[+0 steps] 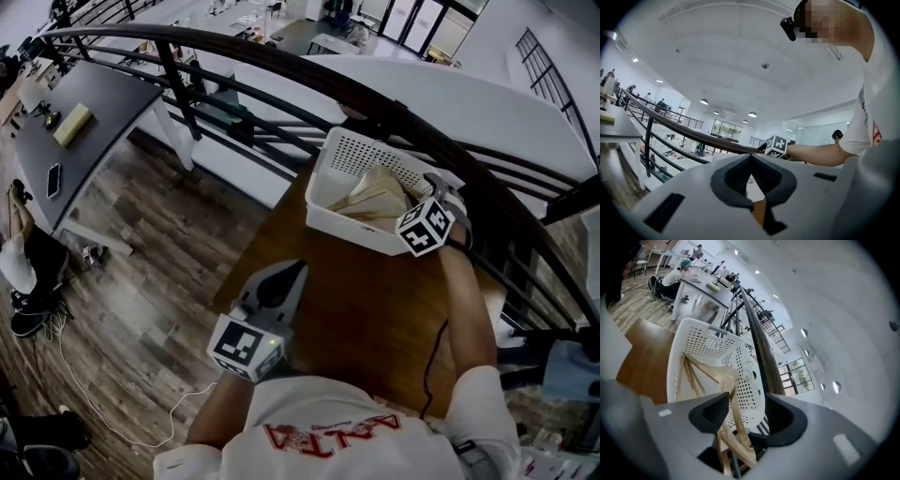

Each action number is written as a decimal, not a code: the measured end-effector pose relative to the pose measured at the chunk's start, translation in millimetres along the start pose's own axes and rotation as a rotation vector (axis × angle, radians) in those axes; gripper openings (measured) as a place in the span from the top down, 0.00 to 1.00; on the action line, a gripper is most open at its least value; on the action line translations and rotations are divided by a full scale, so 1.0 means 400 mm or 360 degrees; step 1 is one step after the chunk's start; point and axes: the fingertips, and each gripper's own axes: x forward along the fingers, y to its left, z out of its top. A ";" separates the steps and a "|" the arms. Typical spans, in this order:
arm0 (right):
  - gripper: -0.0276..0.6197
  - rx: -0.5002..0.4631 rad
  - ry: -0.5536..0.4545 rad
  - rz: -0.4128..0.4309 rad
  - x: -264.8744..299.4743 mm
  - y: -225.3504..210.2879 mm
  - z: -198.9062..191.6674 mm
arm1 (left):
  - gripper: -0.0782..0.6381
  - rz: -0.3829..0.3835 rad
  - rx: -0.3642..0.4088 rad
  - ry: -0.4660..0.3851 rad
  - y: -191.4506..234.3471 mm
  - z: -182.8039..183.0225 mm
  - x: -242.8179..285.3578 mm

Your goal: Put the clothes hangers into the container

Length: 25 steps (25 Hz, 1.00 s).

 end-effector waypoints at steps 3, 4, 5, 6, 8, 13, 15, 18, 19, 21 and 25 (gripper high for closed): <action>0.63 0.0114 -0.0076 -0.0002 -0.053 -0.016 -0.009 | 0.88 -0.0042 0.0003 0.0002 -0.031 0.002 0.010; 0.65 0.0190 -0.0128 0.0000 -0.081 -0.021 -0.009 | 0.88 -0.0060 0.0005 0.0012 -0.042 0.004 0.013; 0.69 0.0289 -0.0189 0.0009 -0.111 -0.026 -0.005 | 0.88 -0.0075 0.0010 0.0021 -0.049 0.007 0.014; 0.74 0.0408 -0.0257 0.0025 -0.143 -0.029 0.000 | 0.88 -0.0086 0.0016 0.0029 -0.055 0.009 0.015; 0.82 0.0668 -0.0400 0.0056 -0.206 -0.032 0.008 | 0.88 -0.0098 0.0024 0.0021 -0.064 0.015 0.019; 0.94 0.0990 -0.0659 -0.0004 -0.349 -0.018 0.002 | 0.88 -0.0125 0.0058 -0.0016 -0.094 0.040 0.028; 0.95 0.1076 -0.0746 -0.0006 -0.418 -0.008 -0.004 | 0.88 -0.0133 0.0071 -0.0034 -0.114 0.058 0.028; 0.95 0.1176 -0.0866 -0.0040 -0.519 -0.004 -0.037 | 0.88 -0.0158 0.0091 -0.0086 -0.153 0.089 0.034; 0.95 0.1200 -0.0904 -0.0061 -0.548 -0.003 -0.054 | 0.88 -0.0168 0.0095 -0.0100 -0.165 0.097 0.038; 0.95 0.1254 -0.0971 -0.0104 -0.595 0.000 -0.094 | 0.88 -0.0185 0.0113 -0.0118 -0.187 0.109 0.045; 0.95 0.1495 -0.1081 -0.0097 -0.680 0.007 -0.196 | 0.88 -0.0229 0.0154 -0.0123 -0.256 0.124 0.056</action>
